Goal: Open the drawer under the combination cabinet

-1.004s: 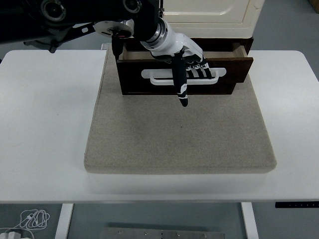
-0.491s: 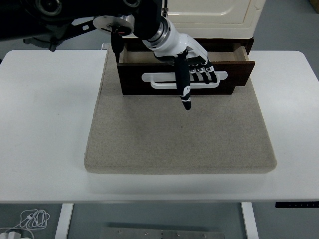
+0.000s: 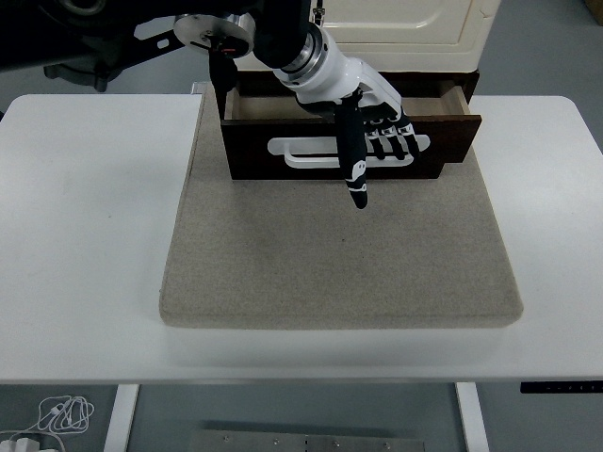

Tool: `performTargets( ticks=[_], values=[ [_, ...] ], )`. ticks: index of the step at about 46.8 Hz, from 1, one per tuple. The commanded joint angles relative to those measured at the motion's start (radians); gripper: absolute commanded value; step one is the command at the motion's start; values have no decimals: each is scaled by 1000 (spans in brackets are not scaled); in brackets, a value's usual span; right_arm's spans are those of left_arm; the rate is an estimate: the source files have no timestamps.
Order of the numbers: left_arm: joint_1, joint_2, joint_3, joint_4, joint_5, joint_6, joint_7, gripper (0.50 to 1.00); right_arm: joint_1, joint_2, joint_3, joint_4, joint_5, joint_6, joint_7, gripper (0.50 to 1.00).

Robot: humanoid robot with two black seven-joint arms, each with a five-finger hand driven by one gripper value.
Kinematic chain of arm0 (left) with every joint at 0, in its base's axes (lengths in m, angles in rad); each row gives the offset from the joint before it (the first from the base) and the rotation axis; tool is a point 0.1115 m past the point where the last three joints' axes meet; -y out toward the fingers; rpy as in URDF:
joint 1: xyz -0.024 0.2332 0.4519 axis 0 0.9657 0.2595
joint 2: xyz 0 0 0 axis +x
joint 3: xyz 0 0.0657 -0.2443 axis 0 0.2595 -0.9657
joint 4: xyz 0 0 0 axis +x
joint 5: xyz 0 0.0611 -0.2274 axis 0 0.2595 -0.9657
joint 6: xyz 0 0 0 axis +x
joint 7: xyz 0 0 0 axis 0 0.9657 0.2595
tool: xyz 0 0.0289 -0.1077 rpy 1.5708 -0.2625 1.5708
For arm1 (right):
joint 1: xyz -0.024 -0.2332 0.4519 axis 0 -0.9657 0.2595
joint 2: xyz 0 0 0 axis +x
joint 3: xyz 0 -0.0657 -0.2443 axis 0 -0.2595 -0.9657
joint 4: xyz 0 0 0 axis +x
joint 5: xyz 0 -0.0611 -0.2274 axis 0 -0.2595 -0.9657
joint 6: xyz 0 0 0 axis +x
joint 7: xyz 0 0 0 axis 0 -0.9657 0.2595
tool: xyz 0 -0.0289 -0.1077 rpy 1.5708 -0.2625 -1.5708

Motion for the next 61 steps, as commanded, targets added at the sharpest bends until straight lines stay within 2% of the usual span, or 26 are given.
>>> performTargets(
  ticks=[1,22,38,45,55,61],
  values=[
    [-1,5,-19,-1,0,10,-2,1000,0,0,0,0,0,0,0,926],
    [-2,43,-76,2,0,15,-3,1000,0,0,0,0,0,0,0,926],
    [18,71,-297,27,15,40,-20,1000,0,0,0,0,0,0,0,926],
    [21,99,-383,57,14,46,-46,1000,0,0,0,0,0,0,0,926],
    [38,106,-513,142,14,86,-125,1000,0,0,0,0,0,0,0,926],
    [38,109,-565,188,14,136,-249,1000,0,0,0,0,0,0,0,926]
  ],
)
